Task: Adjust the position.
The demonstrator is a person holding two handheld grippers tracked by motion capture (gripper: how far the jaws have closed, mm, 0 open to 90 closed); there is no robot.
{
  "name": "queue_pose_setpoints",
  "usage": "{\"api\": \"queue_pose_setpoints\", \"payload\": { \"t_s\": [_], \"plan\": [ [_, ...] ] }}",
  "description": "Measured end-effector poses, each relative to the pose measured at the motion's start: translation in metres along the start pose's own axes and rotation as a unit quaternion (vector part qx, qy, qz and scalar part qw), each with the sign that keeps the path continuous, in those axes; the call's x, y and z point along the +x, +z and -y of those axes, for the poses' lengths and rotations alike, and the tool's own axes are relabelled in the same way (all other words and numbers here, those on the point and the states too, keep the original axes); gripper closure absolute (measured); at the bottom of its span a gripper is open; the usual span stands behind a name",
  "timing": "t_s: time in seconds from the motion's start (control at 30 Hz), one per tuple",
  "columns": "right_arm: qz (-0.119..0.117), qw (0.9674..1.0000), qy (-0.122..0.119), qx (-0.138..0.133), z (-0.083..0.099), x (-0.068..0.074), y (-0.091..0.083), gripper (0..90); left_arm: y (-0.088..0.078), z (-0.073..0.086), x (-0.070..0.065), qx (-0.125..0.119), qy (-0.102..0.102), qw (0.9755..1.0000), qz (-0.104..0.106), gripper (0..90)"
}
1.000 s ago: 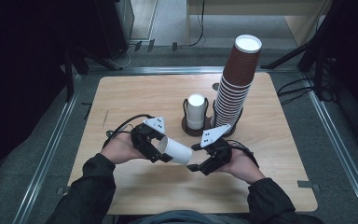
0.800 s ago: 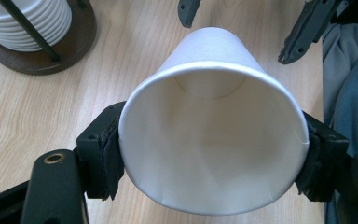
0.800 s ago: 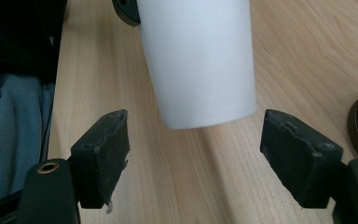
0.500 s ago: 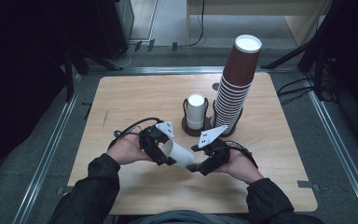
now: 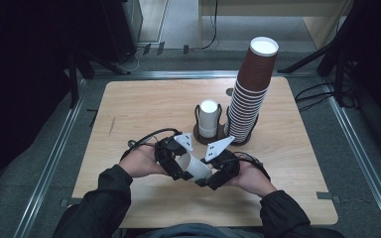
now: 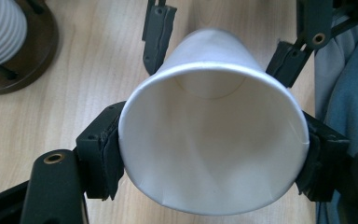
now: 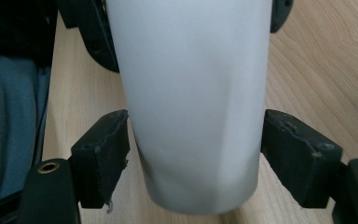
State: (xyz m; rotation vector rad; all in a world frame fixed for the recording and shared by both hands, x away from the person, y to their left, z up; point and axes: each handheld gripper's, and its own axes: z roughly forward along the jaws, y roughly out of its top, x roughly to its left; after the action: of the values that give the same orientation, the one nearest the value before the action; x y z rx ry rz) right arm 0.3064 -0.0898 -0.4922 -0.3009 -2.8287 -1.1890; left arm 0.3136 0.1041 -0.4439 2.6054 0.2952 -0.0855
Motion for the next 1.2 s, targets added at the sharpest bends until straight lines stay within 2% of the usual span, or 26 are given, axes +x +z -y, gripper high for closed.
{"api": "queue_pose_setpoints", "payload": {
  "t_s": [0.13, 0.33, 0.5, 0.63, 0.73, 0.97, 1.13, 1.2],
  "plan": [
    [-0.002, 1.0, -0.007, -0.004, -0.002, 0.002, 0.001, 31.3, 0.002, 0.0, 0.0, 0.002, -0.001, 1.0, 0.0, 23.7],
    [-0.001, 0.9998, -0.022, -0.001, -0.001, 0.003, 0.001, 33.3, 0.002, 0.0, 0.0, 0.002, -0.002, 1.0, 0.002, 22.7],
    [0.0, 0.9997, -0.024, -0.003, -0.002, 0.004, 0.0, 33.5, 0.001, 0.001, 0.0, -0.004, -0.003, 1.0, 0.002, 20.9],
    [0.002, 0.9997, -0.023, -0.008, -0.001, 0.002, -0.002, 33.5, 0.001, 0.001, 0.001, -0.01, -0.009, 0.9999, 0.001, 14.1],
    [0.003, 0.9998, -0.018, -0.011, 0.0, 0.001, -0.005, 33.3, -0.003, 0.003, 0.003, -0.032, -0.021, 0.9993, 0.006, 12.8],
    [0.01, 0.9992, -0.006, -0.037, 0.005, -0.006, -0.015, 33.1, -0.014, 0.01, 0.007, -0.062, -0.037, 0.9974, -0.007, 7.9],
    [0.012, 0.9986, 0.001, -0.051, 0.006, -0.007, -0.021, 32.9, -0.019, 0.017, 0.008, -0.09, -0.047, 0.9948, -0.007, 7.9],
    [0.014, 0.998, 0.001, -0.062, 0.006, -0.008, -0.023, 32.9, -0.021, 0.02, 0.008, -0.106, -0.051, 0.9931, -0.005, 7.9]
  ]
}}
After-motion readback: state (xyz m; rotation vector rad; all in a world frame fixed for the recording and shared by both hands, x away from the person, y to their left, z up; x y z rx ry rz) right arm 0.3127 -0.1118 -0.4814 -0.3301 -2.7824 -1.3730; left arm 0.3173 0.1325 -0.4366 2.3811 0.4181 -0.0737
